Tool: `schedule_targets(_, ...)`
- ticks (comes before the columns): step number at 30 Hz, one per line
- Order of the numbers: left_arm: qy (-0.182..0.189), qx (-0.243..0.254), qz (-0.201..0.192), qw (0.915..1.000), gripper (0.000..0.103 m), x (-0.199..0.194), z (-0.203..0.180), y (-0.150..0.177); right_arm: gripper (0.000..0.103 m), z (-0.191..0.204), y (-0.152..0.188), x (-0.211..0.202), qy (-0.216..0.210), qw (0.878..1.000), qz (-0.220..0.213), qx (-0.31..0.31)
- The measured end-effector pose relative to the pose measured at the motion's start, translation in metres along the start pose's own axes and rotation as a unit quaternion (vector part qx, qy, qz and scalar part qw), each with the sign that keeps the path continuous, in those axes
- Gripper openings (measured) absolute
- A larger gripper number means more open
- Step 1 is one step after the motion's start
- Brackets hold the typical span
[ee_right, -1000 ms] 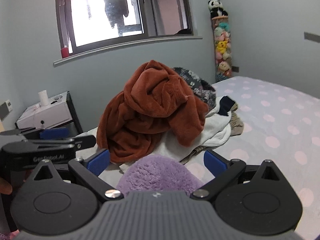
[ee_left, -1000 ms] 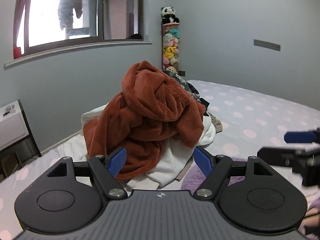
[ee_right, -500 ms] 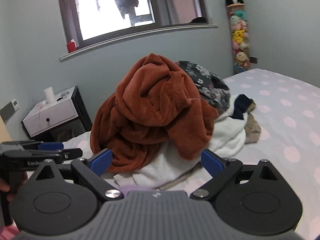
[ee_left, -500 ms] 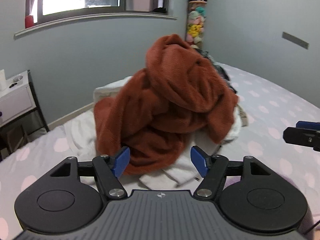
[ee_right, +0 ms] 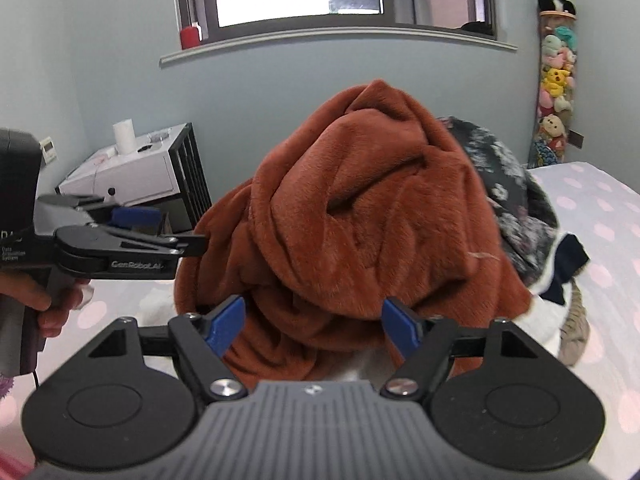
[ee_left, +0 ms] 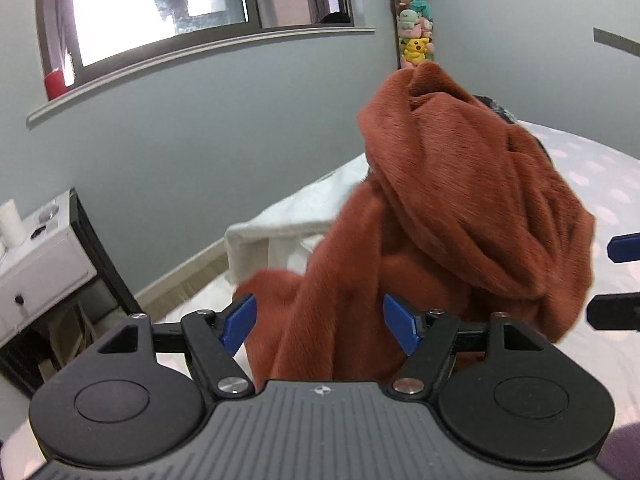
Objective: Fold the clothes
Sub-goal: 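Reach into the rust-brown fleece with both tools and close on it, then lift the brown fleece off the pile with both tools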
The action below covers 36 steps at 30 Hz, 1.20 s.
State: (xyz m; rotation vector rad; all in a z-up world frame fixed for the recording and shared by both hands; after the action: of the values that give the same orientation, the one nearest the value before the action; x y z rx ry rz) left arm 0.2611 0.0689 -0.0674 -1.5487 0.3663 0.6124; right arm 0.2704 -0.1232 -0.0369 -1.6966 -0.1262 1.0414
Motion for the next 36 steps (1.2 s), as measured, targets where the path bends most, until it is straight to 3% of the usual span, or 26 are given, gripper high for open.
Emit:
schedule_targets(4,0.017,-0.01,0.011,0.9997,0.065,0.027,0.0,-0.004,0.078,-0.001,-0.011,0.034,0.009,1.0,0.009,-0.003)
schedule_targets(8,0.037,-0.024,0.014,0.9989,0.04,0.036,-0.002,-0.004,0.07,0.003,-0.016,0.056,0.018,1.0,0.02,0.003)
schedule_targets(11,0.051,-0.027,0.018,0.9982,0.028,0.034,-0.001,-0.006,0.048,0.003,-0.019,0.06,0.02,0.999,0.025,0.009)
schedule_targets(13,0.06,-0.029,0.022,0.9975,0.021,0.029,0.002,-0.01,0.021,0.001,-0.02,0.058,0.029,0.999,0.029,0.011)
schedule_targets(16,0.071,-0.028,0.002,0.9971,0.013,0.01,0.003,-0.019,0.015,-0.01,-0.025,0.039,0.056,0.998,0.016,0.027)
schedule_targets(22,0.075,-0.009,-0.076,0.9943,0.011,-0.044,-0.02,-0.053,0.012,-0.046,-0.038,-0.04,0.175,0.984,-0.032,0.016)
schedule_targets(27,0.095,0.012,-0.145,0.9848,0.01,-0.108,-0.049,-0.081,0.012,-0.087,-0.036,-0.125,0.272,0.96,-0.067,0.022)
schedule_targets(31,0.118,0.03,-0.187,0.9748,0.01,-0.157,-0.08,-0.097,0.012,-0.118,-0.015,-0.204,0.349,0.933,-0.082,0.045)
schedule_targets(33,0.129,0.037,-0.211,0.9682,0.01,-0.178,-0.096,-0.1,0.012,-0.134,0.001,-0.247,0.396,0.912,-0.091,0.055)
schedule_targets(36,0.147,0.044,-0.244,0.9577,0.01,-0.208,-0.121,-0.104,0.012,-0.153,0.027,-0.318,0.482,0.868,-0.102,0.064)
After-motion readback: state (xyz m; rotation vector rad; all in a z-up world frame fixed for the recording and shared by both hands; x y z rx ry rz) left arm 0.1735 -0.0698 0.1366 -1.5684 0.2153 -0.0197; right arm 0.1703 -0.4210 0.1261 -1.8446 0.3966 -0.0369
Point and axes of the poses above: each gripper's, at about its wrist camera, not at the fingertips, and x roughly the way its jaws point, z to its left, y to its underside, the point moved 4 cm from there along x, roughly the way its jaws point, and after that the axes turned 9 degrees about -x, right-handed, at the moved point
